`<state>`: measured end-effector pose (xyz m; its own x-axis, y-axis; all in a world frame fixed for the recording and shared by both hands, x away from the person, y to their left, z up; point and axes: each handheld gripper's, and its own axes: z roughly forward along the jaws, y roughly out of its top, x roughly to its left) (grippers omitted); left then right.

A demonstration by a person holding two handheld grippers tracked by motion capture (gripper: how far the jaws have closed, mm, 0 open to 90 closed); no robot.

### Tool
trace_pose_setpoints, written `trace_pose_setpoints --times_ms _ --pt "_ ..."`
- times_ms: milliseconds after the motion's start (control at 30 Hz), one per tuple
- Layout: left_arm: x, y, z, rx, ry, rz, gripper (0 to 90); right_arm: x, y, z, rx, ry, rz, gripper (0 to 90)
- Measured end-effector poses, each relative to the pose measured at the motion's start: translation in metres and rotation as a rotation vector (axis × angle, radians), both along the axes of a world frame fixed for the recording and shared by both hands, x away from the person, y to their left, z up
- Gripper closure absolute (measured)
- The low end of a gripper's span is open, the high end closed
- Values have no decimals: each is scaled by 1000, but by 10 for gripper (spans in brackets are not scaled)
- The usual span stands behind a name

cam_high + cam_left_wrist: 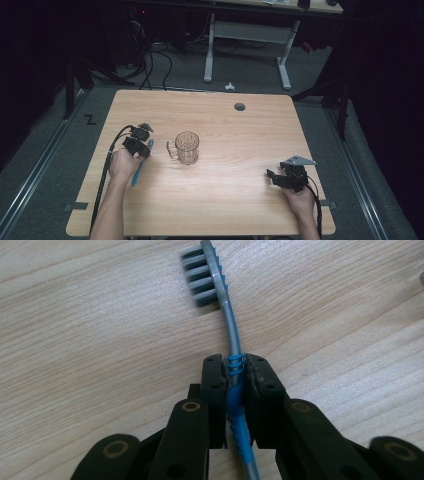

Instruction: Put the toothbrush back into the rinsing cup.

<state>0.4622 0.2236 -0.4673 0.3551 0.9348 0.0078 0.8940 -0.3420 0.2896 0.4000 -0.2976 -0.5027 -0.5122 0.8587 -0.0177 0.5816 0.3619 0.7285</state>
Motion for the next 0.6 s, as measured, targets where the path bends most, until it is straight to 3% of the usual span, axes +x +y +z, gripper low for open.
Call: trace_pose_setpoints --times_ms 100,200,600 --pt "0 0 0 -4 -2 -1 802 0 0 0 0 0 0 338" --pt "-1 1 1 -38 -7 15 802 0 0 0 0 0 0 338" --pt "-11 1 15 -93 -94 11 804 0 0 0 0 0 1 337"
